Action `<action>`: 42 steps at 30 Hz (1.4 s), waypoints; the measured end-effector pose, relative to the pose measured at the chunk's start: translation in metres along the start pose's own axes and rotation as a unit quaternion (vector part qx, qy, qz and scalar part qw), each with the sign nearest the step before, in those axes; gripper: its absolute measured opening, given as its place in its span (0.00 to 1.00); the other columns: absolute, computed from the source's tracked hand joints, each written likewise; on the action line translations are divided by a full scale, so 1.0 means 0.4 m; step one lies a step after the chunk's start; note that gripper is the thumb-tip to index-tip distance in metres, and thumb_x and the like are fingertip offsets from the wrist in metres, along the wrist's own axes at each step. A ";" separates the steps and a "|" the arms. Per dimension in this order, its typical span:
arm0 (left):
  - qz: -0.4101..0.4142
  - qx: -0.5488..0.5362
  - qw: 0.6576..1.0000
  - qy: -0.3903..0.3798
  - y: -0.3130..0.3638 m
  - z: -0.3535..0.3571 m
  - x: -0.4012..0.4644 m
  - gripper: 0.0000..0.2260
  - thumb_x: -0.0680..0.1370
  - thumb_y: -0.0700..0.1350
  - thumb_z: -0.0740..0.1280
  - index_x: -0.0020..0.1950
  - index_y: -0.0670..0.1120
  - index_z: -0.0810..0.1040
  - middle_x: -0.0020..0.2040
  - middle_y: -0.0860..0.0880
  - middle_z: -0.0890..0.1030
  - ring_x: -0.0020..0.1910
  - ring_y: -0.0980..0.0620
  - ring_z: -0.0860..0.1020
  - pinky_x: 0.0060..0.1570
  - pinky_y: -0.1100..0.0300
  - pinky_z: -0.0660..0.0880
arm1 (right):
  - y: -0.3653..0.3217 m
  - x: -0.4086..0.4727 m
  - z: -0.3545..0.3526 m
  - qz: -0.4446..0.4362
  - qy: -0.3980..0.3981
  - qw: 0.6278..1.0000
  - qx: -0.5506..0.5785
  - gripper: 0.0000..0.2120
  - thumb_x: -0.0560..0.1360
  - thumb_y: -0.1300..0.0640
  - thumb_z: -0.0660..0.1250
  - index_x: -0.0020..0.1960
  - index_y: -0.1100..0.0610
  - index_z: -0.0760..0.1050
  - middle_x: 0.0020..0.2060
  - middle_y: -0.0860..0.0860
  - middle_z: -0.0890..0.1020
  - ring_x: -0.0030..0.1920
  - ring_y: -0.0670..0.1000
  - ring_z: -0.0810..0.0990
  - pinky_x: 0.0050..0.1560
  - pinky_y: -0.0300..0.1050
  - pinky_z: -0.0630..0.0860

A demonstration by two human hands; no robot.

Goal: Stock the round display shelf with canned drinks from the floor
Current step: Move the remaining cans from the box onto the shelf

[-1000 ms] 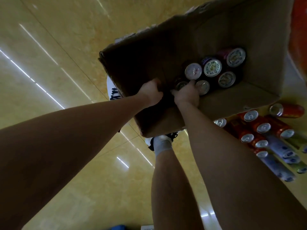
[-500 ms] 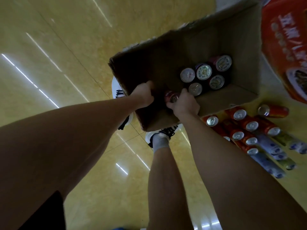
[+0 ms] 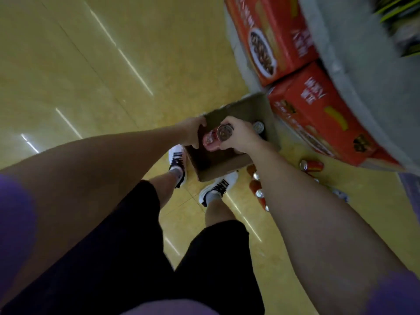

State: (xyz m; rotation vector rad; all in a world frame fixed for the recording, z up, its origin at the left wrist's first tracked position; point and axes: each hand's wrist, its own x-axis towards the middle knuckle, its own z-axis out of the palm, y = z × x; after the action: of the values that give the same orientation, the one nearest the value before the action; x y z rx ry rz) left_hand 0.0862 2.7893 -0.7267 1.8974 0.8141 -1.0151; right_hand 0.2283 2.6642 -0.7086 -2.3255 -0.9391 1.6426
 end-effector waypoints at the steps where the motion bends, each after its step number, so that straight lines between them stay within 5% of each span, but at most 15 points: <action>1: 0.008 -0.003 1.000 0.002 0.023 -0.050 -0.046 0.35 0.68 0.37 0.76 0.72 0.46 0.66 0.65 0.40 0.74 0.61 0.40 0.74 0.52 0.53 0.72 | -0.037 -0.037 -0.040 -0.003 0.005 1.000 0.000 0.30 0.63 0.57 0.81 0.62 0.49 0.73 0.58 0.53 0.78 0.56 0.54 0.77 0.51 0.50 0.78; 6: 0.064 -0.029 0.997 0.021 0.157 -0.258 -0.269 0.34 0.66 0.42 0.80 0.68 0.44 0.69 0.62 0.43 0.76 0.57 0.44 0.75 0.49 0.57 0.70 | -0.245 -0.232 -0.235 -0.039 0.028 0.998 -0.032 0.36 0.62 0.53 0.82 0.67 0.51 0.71 0.62 0.51 0.77 0.60 0.54 0.77 0.58 0.51 0.77; 11: 0.124 -0.026 0.989 0.074 0.275 -0.416 -0.461 0.30 0.64 0.42 0.81 0.61 0.42 0.70 0.59 0.45 0.77 0.55 0.46 0.75 0.53 0.55 0.74 | -0.427 -0.441 -0.425 -0.087 0.067 0.990 -0.084 0.33 0.60 0.53 0.82 0.62 0.48 0.75 0.56 0.49 0.79 0.54 0.51 0.78 0.48 0.43 0.74; 15: 0.186 -0.039 0.975 0.113 0.370 -0.533 -0.631 0.25 0.62 0.36 0.81 0.51 0.45 0.72 0.42 0.52 0.77 0.41 0.55 0.74 0.34 0.72 0.71 | -0.546 -0.618 -0.557 -0.112 0.097 0.980 -0.131 0.36 0.60 0.54 0.82 0.66 0.47 0.74 0.54 0.46 0.79 0.52 0.49 0.78 0.50 0.44 0.76; 19: 0.228 -0.039 0.961 0.150 0.457 -0.629 -0.745 0.35 0.48 0.51 0.82 0.53 0.44 0.79 0.46 0.47 0.84 0.43 0.49 0.81 0.46 0.52 0.79 | -0.615 -0.761 -0.672 -0.120 0.171 0.969 -0.133 0.35 0.62 0.52 0.82 0.66 0.52 0.73 0.58 0.49 0.78 0.55 0.51 0.78 0.49 0.44 0.74; 24: 0.262 -0.027 0.952 0.155 0.584 -0.730 -0.897 0.26 0.57 0.39 0.83 0.52 0.42 0.81 0.38 0.48 0.82 0.36 0.52 0.79 0.38 0.55 0.78 | -0.604 -0.881 -0.750 -0.125 0.313 0.941 -0.041 0.31 0.59 0.47 0.82 0.57 0.56 0.77 0.51 0.52 0.83 0.51 0.52 0.81 0.55 0.50 0.78; 28: 0.297 -0.032 0.934 0.197 0.681 -0.781 -0.992 0.23 0.60 0.39 0.83 0.52 0.44 0.81 0.38 0.51 0.83 0.36 0.55 0.82 0.39 0.55 0.82 | -0.552 -0.939 -0.799 -0.156 0.329 0.931 0.002 0.17 0.62 0.54 0.82 0.43 0.51 0.75 0.42 0.51 0.83 0.46 0.55 0.83 0.51 0.51 0.79; 31: 0.323 -0.056 0.917 0.227 0.768 -0.790 -1.042 0.24 0.60 0.40 0.83 0.54 0.43 0.81 0.47 0.44 0.85 0.45 0.48 0.84 0.44 0.50 0.83 | -0.525 -0.999 -0.819 -0.174 0.347 0.921 0.032 0.16 0.64 0.62 0.80 0.45 0.54 0.76 0.41 0.53 0.82 0.43 0.52 0.80 0.48 0.49 0.77; 34: 0.344 -0.070 0.905 0.240 0.865 -0.776 -1.087 0.23 0.62 0.36 0.81 0.54 0.42 0.80 0.45 0.45 0.84 0.43 0.48 0.82 0.39 0.54 0.82 | -0.493 -1.045 -0.836 -0.201 0.379 0.899 0.092 0.17 0.65 0.64 0.80 0.43 0.56 0.73 0.36 0.54 0.79 0.39 0.50 0.75 0.43 0.48 0.74; 38: 0.365 -0.088 0.893 0.248 0.990 -0.751 -1.101 0.30 0.63 0.36 0.81 0.60 0.42 0.72 0.48 0.46 0.81 0.42 0.48 0.82 0.39 0.47 0.82 | -0.424 -1.072 -0.877 -0.199 0.444 0.863 0.133 0.24 0.60 0.52 0.83 0.48 0.56 0.74 0.42 0.54 0.82 0.41 0.53 0.79 0.47 0.55 0.77; 42: 0.386 -0.097 0.887 0.232 1.087 -0.715 -1.077 0.32 0.63 0.41 0.82 0.62 0.46 0.72 0.51 0.46 0.82 0.45 0.48 0.83 0.43 0.48 0.83 | -0.347 -1.094 -0.912 -0.207 0.486 0.833 0.163 0.26 0.59 0.50 0.83 0.50 0.56 0.74 0.41 0.47 0.82 0.39 0.46 0.79 0.44 0.47 0.78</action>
State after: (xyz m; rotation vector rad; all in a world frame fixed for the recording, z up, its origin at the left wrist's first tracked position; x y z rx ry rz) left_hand 0.3375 2.7725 -0.1000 2.0336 0.3110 0.0152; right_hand 0.4059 2.6126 -0.1521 -2.0619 -0.7319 0.2848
